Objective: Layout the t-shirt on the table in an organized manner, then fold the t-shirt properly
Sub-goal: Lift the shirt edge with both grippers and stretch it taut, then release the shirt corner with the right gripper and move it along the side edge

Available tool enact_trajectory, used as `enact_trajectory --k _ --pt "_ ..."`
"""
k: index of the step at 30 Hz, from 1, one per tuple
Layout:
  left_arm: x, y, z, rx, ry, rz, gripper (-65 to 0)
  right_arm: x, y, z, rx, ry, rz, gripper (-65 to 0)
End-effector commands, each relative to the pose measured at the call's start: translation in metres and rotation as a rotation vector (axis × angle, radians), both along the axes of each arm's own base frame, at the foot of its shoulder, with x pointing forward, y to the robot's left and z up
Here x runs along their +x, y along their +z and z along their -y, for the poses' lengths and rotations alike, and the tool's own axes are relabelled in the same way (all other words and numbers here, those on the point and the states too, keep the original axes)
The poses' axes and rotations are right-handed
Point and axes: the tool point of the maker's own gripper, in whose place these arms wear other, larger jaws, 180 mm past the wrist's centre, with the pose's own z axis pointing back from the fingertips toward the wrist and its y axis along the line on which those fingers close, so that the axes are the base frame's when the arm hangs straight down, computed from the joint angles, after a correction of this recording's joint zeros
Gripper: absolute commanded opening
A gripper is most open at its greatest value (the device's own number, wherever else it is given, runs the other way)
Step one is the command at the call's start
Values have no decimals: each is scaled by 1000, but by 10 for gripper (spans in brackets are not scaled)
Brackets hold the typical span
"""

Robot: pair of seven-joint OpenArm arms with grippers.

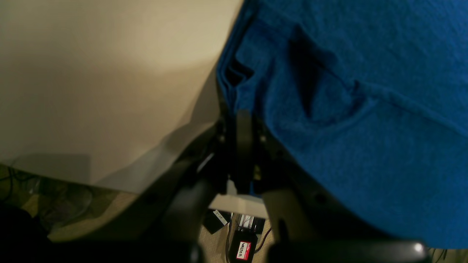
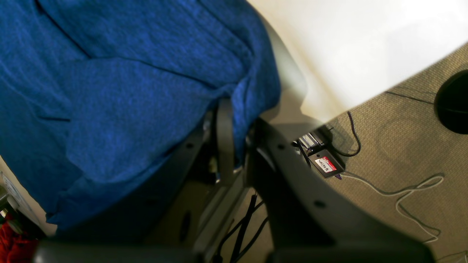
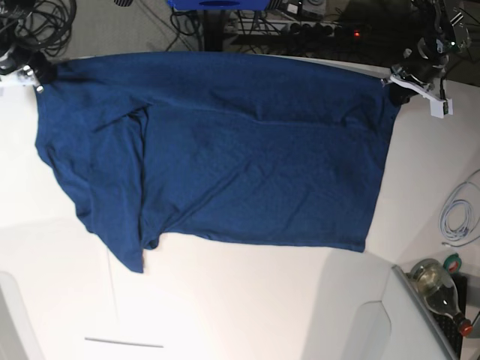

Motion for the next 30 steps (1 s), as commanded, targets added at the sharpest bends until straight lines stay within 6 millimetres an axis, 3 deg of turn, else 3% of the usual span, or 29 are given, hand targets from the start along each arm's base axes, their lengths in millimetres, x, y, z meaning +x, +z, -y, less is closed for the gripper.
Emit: enact_trajectory --k 1,5,9,10,11,14,18,22,26,28,30 --pt "6 10 -7 17 1 35 -650 5 8 10 -27 0 30 -650" --pt "5 9 -7 16 1 32 -650 8 12 13 -37 -1 39 -629" --pt "-1 10 -9 30 5 20 -650 18 28 20 -86 13 79 -449" --pt "-1 11 -12 38 21 19 -615 20 31 21 -98 17 88 -404" --pt "-5 12 -19 51 49 10 -528 22 35 23 -109 21 95 -362" --pt "-9 23 -43 88 125 30 -351 28 45 27 -142 30 116 -302" --pt "2 44 -65 131 169 90 -276 33 54 33 -173 36 131 -291" --pt "12 78 -90 200 199 167 -275 62 79 54 -284 63 226 -291" --pt "28 99 -79 222 155 225 -283 137 85 52 -337 269 292 -294" --pt "38 92 -57 195 95 222 -362 173 81 50 -358 339 318 -294" --pt "44 83 -36 164 41 208 -538 198 73 48 -363 380 318 -294"
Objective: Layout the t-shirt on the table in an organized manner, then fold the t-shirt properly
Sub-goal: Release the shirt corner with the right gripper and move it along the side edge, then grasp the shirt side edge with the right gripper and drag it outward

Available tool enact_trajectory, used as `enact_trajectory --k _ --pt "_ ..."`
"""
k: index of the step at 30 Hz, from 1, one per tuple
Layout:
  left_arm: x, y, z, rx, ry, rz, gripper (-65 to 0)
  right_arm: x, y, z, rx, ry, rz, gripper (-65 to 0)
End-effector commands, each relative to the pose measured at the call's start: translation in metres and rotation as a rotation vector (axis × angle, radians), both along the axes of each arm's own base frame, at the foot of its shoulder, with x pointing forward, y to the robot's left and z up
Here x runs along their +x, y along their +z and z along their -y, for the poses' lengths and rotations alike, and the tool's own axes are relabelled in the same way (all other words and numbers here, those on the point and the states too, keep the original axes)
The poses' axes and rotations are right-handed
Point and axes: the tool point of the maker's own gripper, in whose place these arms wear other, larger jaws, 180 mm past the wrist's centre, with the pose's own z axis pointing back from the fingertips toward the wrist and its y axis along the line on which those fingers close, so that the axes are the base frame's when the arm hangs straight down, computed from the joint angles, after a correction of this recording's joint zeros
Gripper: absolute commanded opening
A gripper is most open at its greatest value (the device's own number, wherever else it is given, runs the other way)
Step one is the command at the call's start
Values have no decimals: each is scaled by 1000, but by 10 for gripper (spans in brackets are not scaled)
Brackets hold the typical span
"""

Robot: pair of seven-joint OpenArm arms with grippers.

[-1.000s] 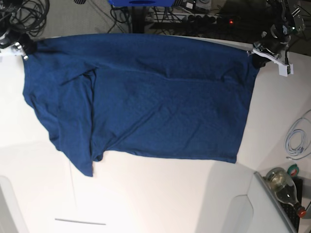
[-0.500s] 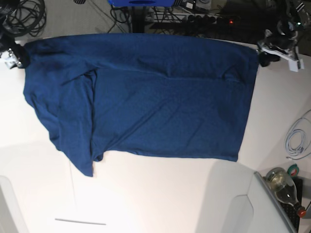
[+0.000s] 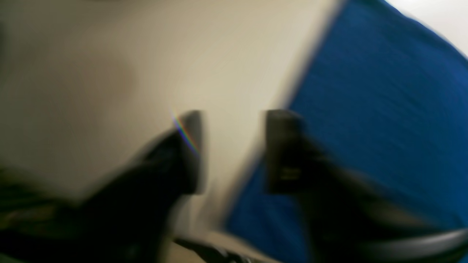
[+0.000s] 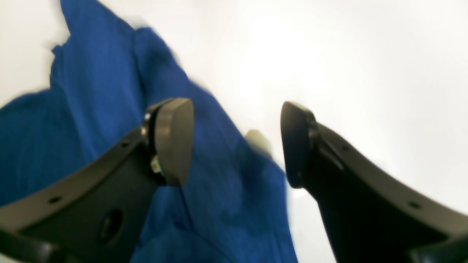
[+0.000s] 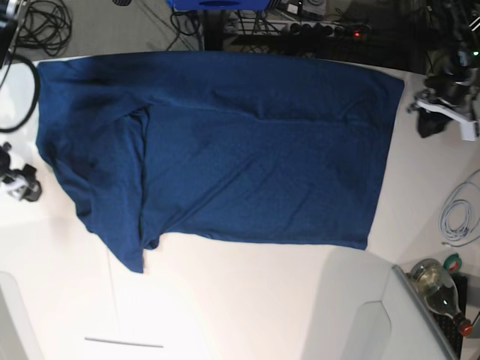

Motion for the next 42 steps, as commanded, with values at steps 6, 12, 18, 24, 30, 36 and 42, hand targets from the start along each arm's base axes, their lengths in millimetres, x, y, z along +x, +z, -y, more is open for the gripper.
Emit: enact_trajectory --k 6,12,18,24,30,36,42 --pt "12 -12 34 -54 -62 5 -650 47 -4 0 -31 41 -6 -296" --pt "18 -25 37 -79 -41 -7 -650 63 -9 -26 -58 132 -9 -387" --pt "14 -53 41 30 -83 -119 -650 57 -36 -28 -66 135 -82 -384" --pt "10 -58 43 43 -88 -141 -650 52 -45 -29 -79 146 -98 -431" --pt "2 -81 42 4 -62 -196 -650 52 -45 -27 -81 139 -101 -650" --pt "4 -82 40 3 -51 -171 -650 55 -40 -25 -89 140 -84 -650" --pt "3 -82 39 5 -47 -167 -650 61 -25 -30 -99 144 -25 -650"
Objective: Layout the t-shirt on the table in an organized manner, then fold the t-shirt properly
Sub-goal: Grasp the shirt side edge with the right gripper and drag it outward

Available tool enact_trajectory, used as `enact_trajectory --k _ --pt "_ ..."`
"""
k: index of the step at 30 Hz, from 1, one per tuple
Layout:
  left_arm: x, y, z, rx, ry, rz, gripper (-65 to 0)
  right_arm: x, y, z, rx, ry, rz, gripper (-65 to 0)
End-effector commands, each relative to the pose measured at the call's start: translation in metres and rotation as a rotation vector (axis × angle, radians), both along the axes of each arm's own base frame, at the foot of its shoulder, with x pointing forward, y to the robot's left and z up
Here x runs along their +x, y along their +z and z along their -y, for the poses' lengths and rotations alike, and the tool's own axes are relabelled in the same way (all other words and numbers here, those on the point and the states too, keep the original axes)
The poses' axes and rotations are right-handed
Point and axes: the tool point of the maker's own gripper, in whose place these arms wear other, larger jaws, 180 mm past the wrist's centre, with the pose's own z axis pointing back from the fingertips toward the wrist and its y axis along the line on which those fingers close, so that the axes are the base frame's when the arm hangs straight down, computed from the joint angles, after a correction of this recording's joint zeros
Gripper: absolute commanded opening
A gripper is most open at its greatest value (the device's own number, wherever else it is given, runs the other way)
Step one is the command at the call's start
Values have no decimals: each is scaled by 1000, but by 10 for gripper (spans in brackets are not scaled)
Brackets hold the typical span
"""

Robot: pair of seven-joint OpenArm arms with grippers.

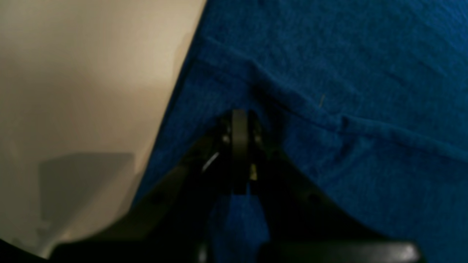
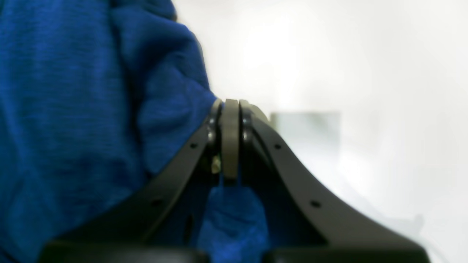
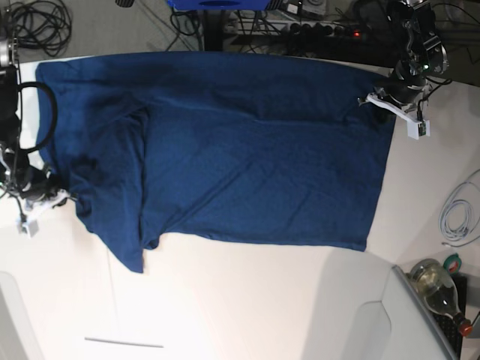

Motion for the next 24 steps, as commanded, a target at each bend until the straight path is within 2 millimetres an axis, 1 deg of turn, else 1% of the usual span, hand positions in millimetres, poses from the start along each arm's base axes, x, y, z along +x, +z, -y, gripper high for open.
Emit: enact_trajectory --k 1,3,6,9,11,14,18,24 --pt "4 7 -7 20 -2 18 -650 14 20 19 -25 -47 62 -650" --pt "3 7 -7 20 0 17 -650 15 25 23 -35 -74 77 -650" --pt "3 7 -8 21 3 16 -650 14 27 23 -41 -78 84 -650" --pt "2 7 -9 21 5 13 -650 13 26 23 -41 -79 82 -650" --pt "3 9 -9 25 2 20 -650 7 21 22 -41 -76 70 -650" --pt "4 17 -10 40 -8 34 -650 6 26 15 -43 -50 93 -650" --pt "14 34 -8 61 -25 81 -650 6 38 3 -46 -9 133 -650" --pt "16 37 -8 66 -27 91 -650 -5 42 -15 -39 49 131 -650"
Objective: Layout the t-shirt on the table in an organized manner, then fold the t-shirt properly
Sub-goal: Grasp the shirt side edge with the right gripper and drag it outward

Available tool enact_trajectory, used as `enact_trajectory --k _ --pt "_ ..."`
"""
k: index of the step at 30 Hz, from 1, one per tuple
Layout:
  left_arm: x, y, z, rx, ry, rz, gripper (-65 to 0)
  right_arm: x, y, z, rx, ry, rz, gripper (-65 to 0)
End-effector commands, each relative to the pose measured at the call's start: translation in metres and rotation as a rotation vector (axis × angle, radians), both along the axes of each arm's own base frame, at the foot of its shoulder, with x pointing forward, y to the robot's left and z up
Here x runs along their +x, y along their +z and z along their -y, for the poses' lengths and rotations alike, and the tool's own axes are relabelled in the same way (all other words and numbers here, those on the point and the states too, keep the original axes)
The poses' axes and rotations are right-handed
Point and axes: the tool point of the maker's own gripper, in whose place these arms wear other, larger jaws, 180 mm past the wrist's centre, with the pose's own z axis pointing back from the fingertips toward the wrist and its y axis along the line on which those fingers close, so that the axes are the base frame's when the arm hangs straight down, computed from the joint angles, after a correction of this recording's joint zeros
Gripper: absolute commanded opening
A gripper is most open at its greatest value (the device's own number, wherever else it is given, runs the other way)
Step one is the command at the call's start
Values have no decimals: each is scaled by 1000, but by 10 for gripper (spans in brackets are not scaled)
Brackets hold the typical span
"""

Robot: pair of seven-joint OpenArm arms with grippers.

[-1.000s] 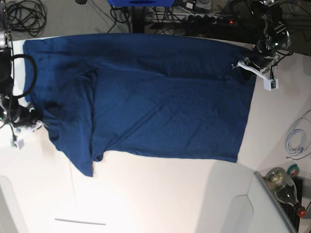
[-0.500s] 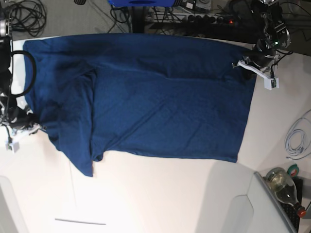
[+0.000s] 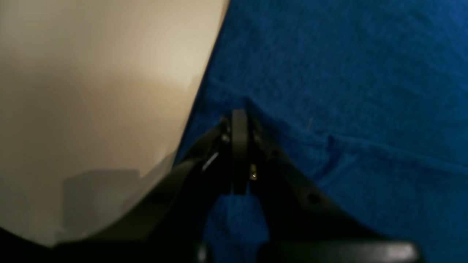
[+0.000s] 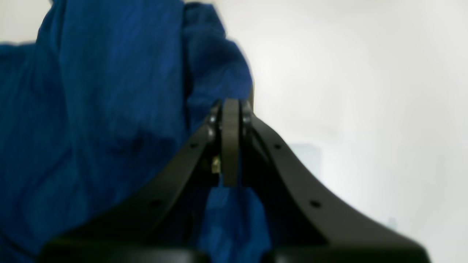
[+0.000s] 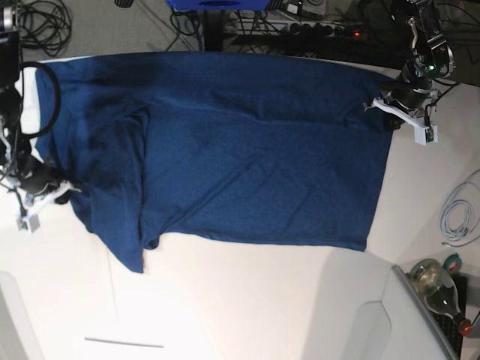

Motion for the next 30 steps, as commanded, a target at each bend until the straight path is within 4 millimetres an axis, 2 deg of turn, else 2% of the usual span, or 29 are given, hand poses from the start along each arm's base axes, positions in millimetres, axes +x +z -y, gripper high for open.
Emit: enact_trajectory --k 1,6,13,16,17,19,22,24,26,28,30 --pt "7 10 -5 15 -5 38 -650 10 16 4 -7 4 51 -650" --pt "7 10 -5 15 -5 38 -650 -10 17 -13 4 49 59 -650" --pt "7 10 -6 16 -5 36 -650 -44 2 -40 40 83 21 -647" --pt "8 10 -6 16 -5 37 -650 -49 -6 -48 63 78 -3 -641" --pt "7 9 -6 15 -4 36 -650 -52 -8 -50 66 82 -24 -635" --pt "7 9 -6 15 -4 36 -650 -55 -10 -53 69 101 -77 -581" --pt "7 9 -6 15 -3 35 -650 -36 15 -58 63 130 -31 -455" --pt "5 11 -11 20 10 37 -650 -20 35 -44 61 85 35 -386" --pt "3 13 -20 29 35 42 -650 7 54 -36 61 58 93 -321" --pt "1 14 -26 34 50 43 -650 31 56 -28 65 34 95 -279" --pt "0 16 -29 37 60 45 -650 55 50 -18 78 -3 65 -273"
